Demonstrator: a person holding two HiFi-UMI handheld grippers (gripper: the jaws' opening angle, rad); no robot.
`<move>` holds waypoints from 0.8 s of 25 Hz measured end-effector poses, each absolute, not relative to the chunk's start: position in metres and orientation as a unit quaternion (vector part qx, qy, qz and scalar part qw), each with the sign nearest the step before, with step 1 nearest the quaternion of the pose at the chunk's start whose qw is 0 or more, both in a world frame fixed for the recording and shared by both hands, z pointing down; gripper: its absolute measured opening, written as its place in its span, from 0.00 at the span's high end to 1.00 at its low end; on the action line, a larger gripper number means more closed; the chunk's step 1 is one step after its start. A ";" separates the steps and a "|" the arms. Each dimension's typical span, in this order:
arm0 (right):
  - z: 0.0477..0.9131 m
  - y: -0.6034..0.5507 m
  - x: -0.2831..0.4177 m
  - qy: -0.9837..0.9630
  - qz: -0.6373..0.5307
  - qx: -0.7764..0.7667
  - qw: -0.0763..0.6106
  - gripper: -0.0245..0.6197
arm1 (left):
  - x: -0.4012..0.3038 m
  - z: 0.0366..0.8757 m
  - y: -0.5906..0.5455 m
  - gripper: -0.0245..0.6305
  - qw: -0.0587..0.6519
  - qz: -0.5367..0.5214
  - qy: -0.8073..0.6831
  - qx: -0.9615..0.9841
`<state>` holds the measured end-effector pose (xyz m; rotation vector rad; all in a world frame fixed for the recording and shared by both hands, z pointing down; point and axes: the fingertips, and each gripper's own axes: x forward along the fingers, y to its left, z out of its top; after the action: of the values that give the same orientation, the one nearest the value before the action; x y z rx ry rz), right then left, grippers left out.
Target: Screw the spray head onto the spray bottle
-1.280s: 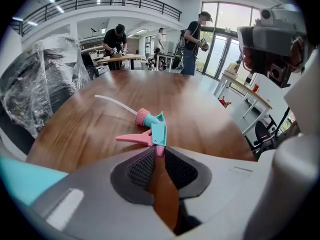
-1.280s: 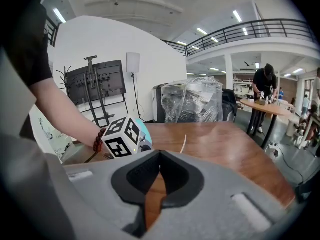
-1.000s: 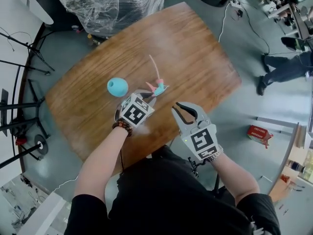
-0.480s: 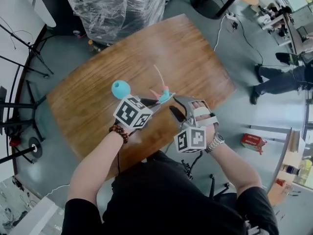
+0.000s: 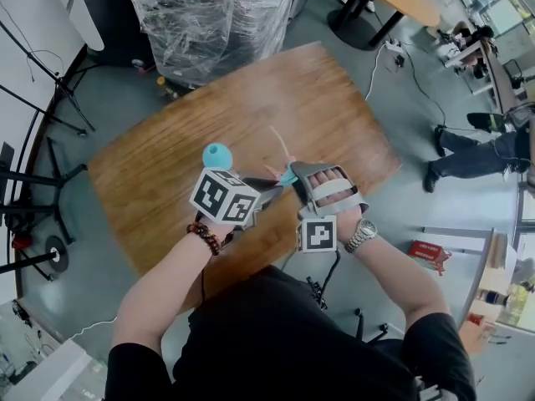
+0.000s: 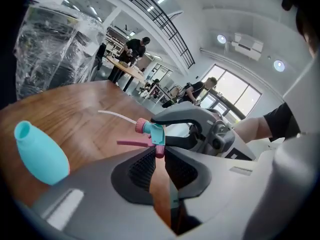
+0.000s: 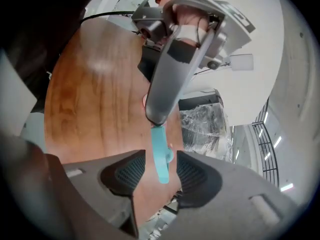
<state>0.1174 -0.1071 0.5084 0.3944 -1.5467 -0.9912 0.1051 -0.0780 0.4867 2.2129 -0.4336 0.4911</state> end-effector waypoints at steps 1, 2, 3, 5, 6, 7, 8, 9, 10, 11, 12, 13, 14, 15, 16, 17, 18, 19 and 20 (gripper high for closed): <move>0.507 -0.109 0.116 -0.660 -0.431 0.170 0.592 0.68 | 0.105 0.484 -0.077 0.85 0.410 0.189 -0.171 0.876; 0.505 -0.111 0.115 -0.656 -0.436 0.171 0.592 0.68 | 0.105 0.481 -0.076 0.85 0.415 0.183 -0.170 0.875; 0.503 -0.113 0.112 -0.655 -0.440 0.172 0.589 0.68 | 0.105 0.478 -0.076 0.85 0.420 0.178 -0.170 0.874; 0.501 -0.113 0.104 -0.660 -0.444 0.171 0.582 0.68 | 0.104 0.475 -0.077 0.85 0.427 0.169 -0.172 0.871; 0.501 -0.112 0.101 -0.661 -0.445 0.167 0.581 0.70 | 0.103 0.473 -0.077 0.85 0.429 0.166 -0.173 0.871; 0.502 -0.112 0.101 -0.657 -0.448 0.161 0.584 0.74 | 0.102 0.472 -0.077 0.85 0.430 0.164 -0.174 0.871; 0.502 -0.112 0.100 -0.653 -0.452 0.158 0.586 0.78 | 0.101 0.471 -0.077 0.85 0.431 0.162 -0.175 0.870; 0.501 -0.113 0.098 -0.653 -0.455 0.158 0.585 0.78 | 0.100 0.470 -0.077 0.85 0.433 0.160 -0.176 0.869; 0.500 -0.113 0.096 -0.655 -0.455 0.158 0.582 0.78 | 0.099 0.469 -0.077 0.85 0.435 0.158 -0.177 0.869; 0.500 -0.112 0.094 -0.658 -0.452 0.157 0.582 0.78 | 0.099 0.469 -0.077 0.85 0.437 0.155 -0.177 0.868; 0.501 -0.111 0.094 -0.661 -0.447 0.153 0.583 0.78 | 0.099 0.468 -0.077 0.85 0.438 0.153 -0.178 0.868; 0.502 -0.109 0.094 -0.664 -0.441 0.147 0.585 0.78 | 0.098 0.466 -0.077 0.84 0.435 0.150 -0.180 0.869; 0.503 -0.109 0.094 -0.666 -0.438 0.142 0.587 0.78 | 0.097 0.463 -0.078 0.84 0.431 0.147 -0.183 0.872; 0.503 -0.109 0.095 -0.667 -0.436 0.138 0.589 0.78 | 0.097 0.460 -0.080 0.84 0.425 0.142 -0.185 0.875; 0.503 -0.109 0.096 -0.666 -0.435 0.135 0.591 0.78 | 0.097 0.456 -0.081 0.83 0.419 0.136 -0.186 0.878; 0.503 -0.110 0.097 -0.667 -0.433 0.134 0.592 0.78 | 0.096 0.452 -0.082 0.78 0.412 0.129 -0.186 0.882; 0.503 -0.111 0.098 -0.672 -0.427 0.133 0.591 0.78 | 0.096 0.447 -0.083 0.71 0.405 0.123 -0.186 0.887; 0.503 -0.111 0.098 -0.680 -0.416 0.134 0.589 0.78 | 0.094 0.444 -0.083 0.66 0.396 0.119 -0.187 0.891; 0.503 -0.111 0.098 -0.689 -0.405 0.135 0.586 0.78 | 0.092 0.440 -0.083 0.63 0.385 0.117 -0.189 0.896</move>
<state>0.0979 -0.1109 0.5026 0.3140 -1.6072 -0.9437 0.0925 -0.0827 0.4399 2.2820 -0.4808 0.2976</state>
